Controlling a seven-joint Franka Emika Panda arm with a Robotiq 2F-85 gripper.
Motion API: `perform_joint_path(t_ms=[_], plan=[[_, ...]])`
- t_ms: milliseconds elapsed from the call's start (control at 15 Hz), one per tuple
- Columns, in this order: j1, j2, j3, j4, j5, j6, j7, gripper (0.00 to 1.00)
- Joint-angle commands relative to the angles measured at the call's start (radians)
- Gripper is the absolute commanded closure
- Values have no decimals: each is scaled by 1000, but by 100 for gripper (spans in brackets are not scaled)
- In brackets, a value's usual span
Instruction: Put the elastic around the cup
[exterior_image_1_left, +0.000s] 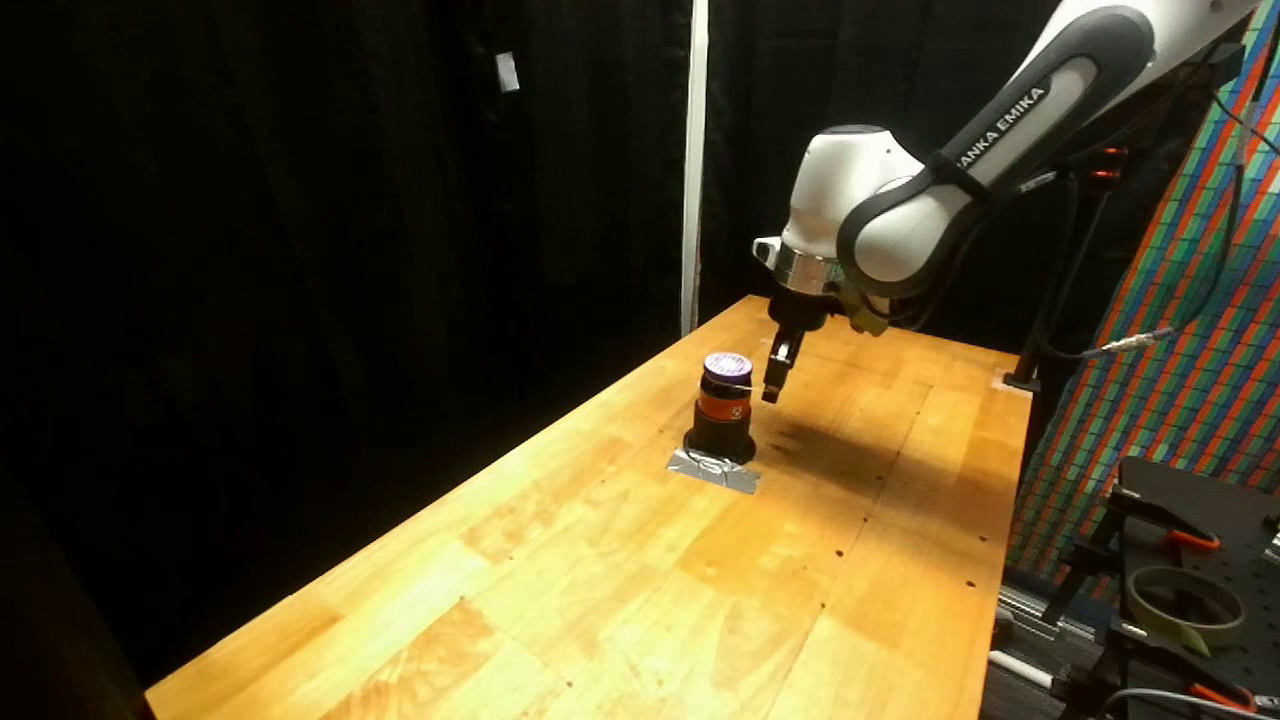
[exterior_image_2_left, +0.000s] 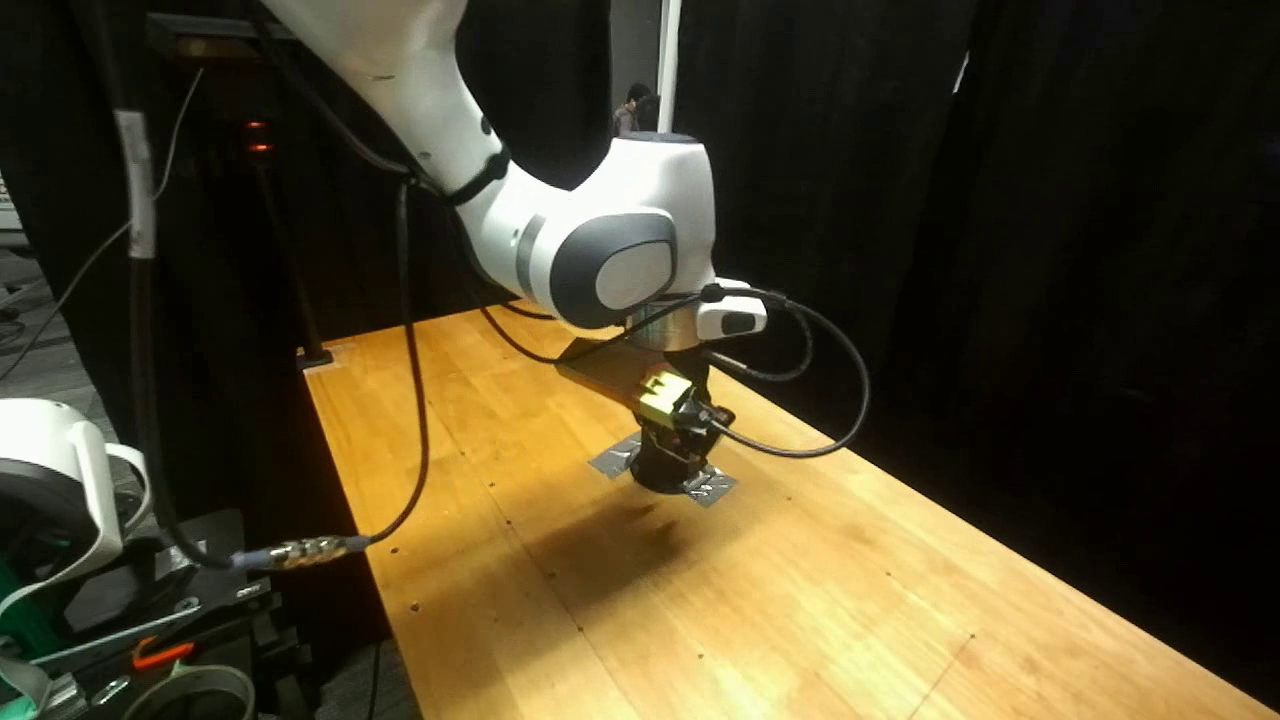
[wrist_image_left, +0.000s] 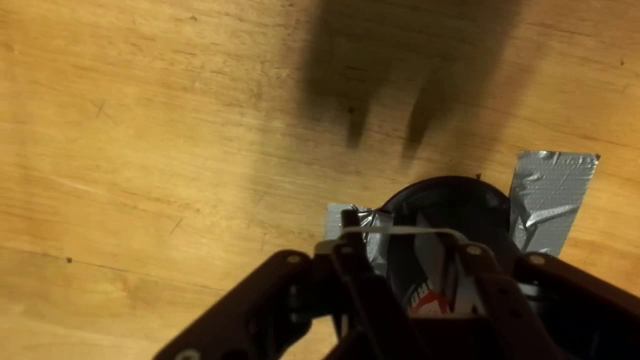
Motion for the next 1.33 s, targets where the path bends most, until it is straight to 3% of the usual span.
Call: perform_joint_path(t_ms=[0,133,267,467,600,733,800,1267], plan=[[21,-103,-51,-202,-89,279,28,95],[57,-113,-106,-269,-141,450,60,100],[128,-98,-205,-331,-180,623,84,100],[217,-72,-304,-393,-133,808,37,96],[252,-59,-333,-434,-108,930,16,97],[263,-49,-335,-464,-114,1040,10,97],[196,-53,-252,-480,-70,1088,-53,98],[116,-1,-134,-510,-51,1358,-94,100]])
